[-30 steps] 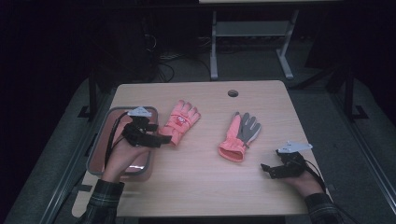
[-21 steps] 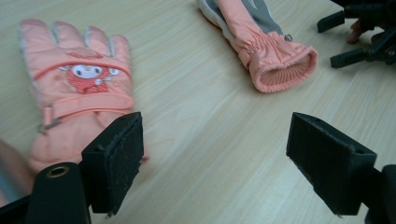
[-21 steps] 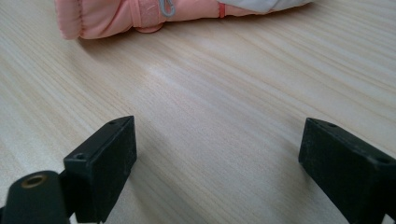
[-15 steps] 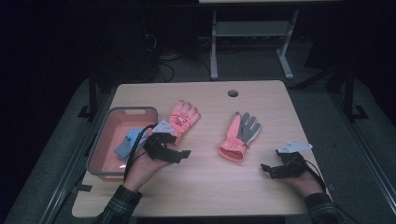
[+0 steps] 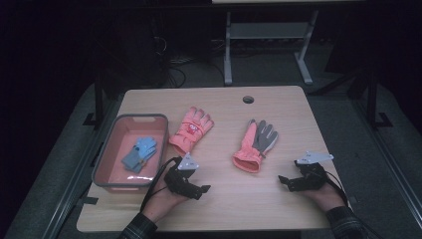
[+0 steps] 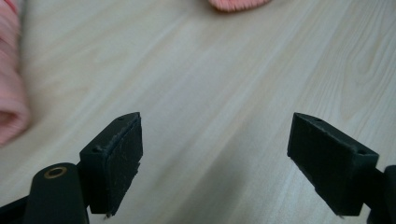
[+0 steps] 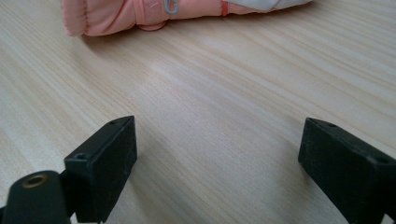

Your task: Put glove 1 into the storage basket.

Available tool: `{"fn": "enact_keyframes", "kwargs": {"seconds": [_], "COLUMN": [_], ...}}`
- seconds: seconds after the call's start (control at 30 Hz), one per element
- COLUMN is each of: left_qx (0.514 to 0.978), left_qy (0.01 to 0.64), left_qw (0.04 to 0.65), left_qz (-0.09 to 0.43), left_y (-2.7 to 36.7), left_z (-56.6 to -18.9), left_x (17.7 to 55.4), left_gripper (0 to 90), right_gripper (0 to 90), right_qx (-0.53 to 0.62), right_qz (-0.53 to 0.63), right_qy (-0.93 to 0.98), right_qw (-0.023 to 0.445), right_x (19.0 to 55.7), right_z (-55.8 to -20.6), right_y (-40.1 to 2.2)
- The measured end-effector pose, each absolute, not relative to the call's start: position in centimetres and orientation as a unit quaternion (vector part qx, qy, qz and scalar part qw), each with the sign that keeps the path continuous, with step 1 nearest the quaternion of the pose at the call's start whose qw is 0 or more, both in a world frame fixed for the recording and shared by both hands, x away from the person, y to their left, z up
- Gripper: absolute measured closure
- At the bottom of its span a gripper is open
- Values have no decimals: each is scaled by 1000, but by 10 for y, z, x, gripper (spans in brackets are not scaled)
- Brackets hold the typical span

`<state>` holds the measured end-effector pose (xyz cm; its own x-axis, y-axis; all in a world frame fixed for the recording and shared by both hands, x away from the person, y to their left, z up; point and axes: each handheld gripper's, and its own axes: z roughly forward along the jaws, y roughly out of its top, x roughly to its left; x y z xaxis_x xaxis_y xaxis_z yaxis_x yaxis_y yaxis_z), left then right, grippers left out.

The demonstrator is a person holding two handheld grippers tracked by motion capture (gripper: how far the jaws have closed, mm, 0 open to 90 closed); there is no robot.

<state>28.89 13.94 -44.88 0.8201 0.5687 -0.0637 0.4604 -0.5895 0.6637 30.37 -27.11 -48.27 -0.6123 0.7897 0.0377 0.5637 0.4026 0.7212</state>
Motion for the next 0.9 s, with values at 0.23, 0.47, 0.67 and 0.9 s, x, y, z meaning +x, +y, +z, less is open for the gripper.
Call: {"fn": "enact_keyframes", "kwargs": {"seconds": [0.23,0.47,0.67,0.9], "left_qx": [891,883,884,887], "left_qy": [283,262,254,246], "left_qw": [342,373,376,378], "left_qz": [96,113,108,101], "left_y": [136,145,146,147], "left_z": [-469,-477,-477,-478], "left_x": [287,286,286,285], "left_gripper": [154,124,125,125], "right_gripper": [113,143,396,788], "right_qx": [411,410,419,419], "right_qz": [360,357,354,364], "right_qy": [823,824,822,820], "right_qw": [157,158,155,141], "right_x": [304,304,303,310], "right_z": [-483,-481,-467,-449], "right_y": [-271,-272,-271,-259]}}
